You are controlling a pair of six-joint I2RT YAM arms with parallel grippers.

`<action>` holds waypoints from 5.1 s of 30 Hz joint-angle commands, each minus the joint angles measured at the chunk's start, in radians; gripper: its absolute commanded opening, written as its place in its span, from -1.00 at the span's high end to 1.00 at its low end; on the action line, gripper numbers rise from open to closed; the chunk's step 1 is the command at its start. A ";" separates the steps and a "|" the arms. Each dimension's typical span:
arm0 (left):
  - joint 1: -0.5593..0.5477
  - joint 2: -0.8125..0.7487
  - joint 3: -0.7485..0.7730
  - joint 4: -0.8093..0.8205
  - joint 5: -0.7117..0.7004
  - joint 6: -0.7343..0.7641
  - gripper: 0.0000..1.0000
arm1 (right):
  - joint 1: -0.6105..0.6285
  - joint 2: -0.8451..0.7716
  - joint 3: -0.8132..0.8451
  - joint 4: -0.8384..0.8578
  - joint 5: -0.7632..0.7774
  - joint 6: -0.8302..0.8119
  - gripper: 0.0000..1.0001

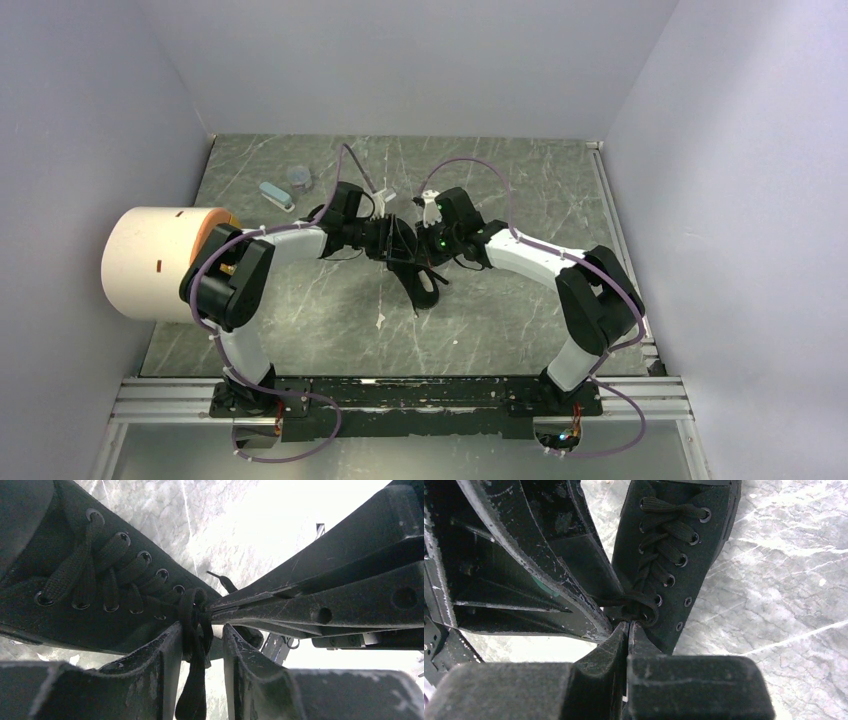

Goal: Tie the shoes

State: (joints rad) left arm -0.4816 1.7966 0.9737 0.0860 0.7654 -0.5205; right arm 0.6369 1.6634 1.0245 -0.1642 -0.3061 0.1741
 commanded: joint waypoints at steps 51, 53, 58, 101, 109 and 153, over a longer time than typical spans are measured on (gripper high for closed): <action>-0.011 0.004 0.085 -0.153 -0.025 0.158 0.91 | -0.099 0.123 0.089 -0.023 -0.263 -0.018 0.46; -0.009 0.005 0.086 -0.150 -0.023 0.156 0.90 | -0.100 0.121 0.095 -0.026 -0.250 -0.018 0.65; -0.010 0.010 0.093 -0.165 -0.029 0.167 0.91 | -0.099 0.117 0.103 -0.037 -0.238 -0.019 1.00; 0.005 -0.018 0.141 -0.167 -0.086 0.242 0.90 | -0.158 0.183 0.200 -0.137 -0.302 -0.056 0.34; 0.005 0.006 0.162 -0.174 -0.078 0.253 0.90 | -0.158 0.174 0.148 -0.075 -0.420 -0.034 0.50; 0.055 0.004 0.149 -0.178 0.011 0.298 0.27 | -0.178 0.182 0.161 -0.034 -0.453 -0.007 1.00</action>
State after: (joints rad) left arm -0.4641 1.8160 1.1252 -0.1249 0.7155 -0.2359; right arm 0.4587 1.8484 1.1915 -0.2344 -0.7696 0.1608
